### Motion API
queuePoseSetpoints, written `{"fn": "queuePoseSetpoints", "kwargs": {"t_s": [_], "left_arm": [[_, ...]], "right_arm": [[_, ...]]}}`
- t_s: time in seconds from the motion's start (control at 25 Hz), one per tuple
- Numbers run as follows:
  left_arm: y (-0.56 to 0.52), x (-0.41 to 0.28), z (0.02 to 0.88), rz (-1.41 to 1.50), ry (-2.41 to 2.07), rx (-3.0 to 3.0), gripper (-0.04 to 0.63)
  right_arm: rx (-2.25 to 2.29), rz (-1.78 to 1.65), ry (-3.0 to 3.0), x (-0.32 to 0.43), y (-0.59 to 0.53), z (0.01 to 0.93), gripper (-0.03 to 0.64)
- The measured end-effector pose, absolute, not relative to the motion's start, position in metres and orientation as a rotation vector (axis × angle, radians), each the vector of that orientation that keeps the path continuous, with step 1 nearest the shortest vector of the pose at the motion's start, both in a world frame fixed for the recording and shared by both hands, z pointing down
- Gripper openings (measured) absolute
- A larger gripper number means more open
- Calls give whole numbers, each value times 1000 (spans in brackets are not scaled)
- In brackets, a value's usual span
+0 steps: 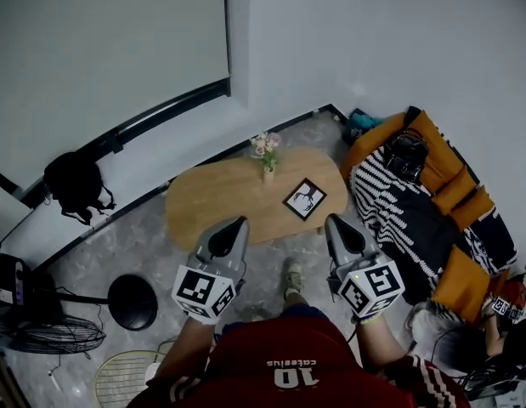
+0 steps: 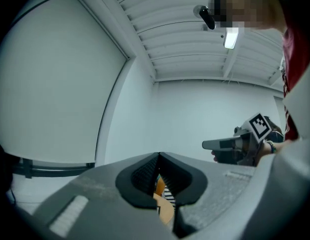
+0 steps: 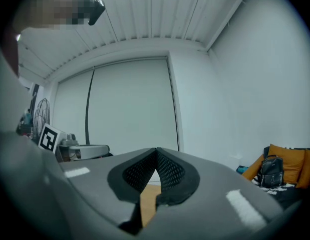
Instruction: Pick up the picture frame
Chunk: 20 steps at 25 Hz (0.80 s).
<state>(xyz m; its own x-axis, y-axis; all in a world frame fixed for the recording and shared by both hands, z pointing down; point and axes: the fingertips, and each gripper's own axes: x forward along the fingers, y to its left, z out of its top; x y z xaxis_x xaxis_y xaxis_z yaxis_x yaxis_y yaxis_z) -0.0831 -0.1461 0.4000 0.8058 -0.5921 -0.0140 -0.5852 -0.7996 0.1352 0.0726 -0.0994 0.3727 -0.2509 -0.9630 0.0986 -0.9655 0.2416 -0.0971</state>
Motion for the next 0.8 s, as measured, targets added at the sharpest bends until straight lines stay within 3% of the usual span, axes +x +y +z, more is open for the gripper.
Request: {"fn": "queuePoseSetpoints", "kwargs": {"t_s": [0.72,0.8], "left_arm": [[-237,65,396,32,-788,3089,0],[-244,80,398,70,-765,3118,42]], "right_arm": [[1995,216,-2474,195,-196,375,-6],[2000,219,-2463,206,-201,377,-6]]}}
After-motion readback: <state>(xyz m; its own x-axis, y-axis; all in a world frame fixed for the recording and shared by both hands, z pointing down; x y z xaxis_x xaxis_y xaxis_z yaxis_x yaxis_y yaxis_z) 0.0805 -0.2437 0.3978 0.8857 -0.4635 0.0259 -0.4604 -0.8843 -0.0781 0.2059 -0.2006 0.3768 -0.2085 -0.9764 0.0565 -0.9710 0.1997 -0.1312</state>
